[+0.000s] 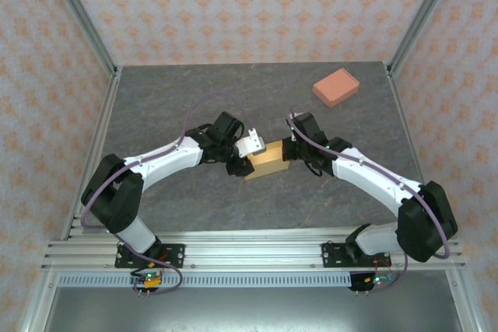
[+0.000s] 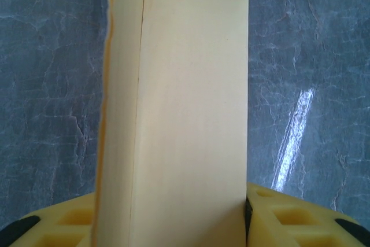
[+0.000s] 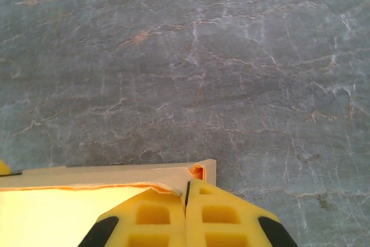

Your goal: Fold the paper box

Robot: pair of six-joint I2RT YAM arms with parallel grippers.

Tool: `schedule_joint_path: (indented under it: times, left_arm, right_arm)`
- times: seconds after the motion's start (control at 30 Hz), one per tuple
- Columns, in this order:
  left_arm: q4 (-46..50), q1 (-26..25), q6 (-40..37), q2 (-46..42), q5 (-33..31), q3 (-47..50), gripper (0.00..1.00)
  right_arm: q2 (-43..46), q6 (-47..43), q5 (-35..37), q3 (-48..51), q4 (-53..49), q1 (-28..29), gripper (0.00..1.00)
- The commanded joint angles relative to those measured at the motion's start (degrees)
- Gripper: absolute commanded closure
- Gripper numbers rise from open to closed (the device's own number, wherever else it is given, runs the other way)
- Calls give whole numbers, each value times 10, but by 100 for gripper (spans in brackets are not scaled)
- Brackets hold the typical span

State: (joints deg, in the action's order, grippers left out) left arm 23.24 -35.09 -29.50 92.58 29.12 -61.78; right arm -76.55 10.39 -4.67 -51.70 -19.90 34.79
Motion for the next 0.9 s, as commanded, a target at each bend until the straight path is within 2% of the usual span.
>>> schedule_joint_path:
  times: [0.0,0.27,0.5,0.57,0.63,0.67,0.7,0.77,0.87]
  left_arm:
    - [-42,4,25,10,-6,0,53]
    - [-80,5,59,-41,-31,28,49]
    - [-177,5,139,-184,-50,113,41]
    - [-200,5,176,-230,-74,142,34]
    - [-222,6,225,-273,-110,172,10]
    - [-235,6,252,-288,-132,184,3]
    - [-249,6,291,-301,-152,196,1]
    - [-274,5,331,-312,-153,212,2]
    - [-293,-3,341,-297,-167,217,13]
  right_arm:
    - [14,68,40,23,35,9,100]
    - [33,82,77,116,134,9,100]
    - [64,77,78,120,127,9,100]
    - [72,84,80,121,122,10,100]
    - [79,90,92,124,120,12,100]
    - [81,91,96,124,120,13,100]
    - [83,92,100,124,118,15,100]
    - [84,95,109,123,117,19,100]
    - [75,103,115,120,119,23,100]
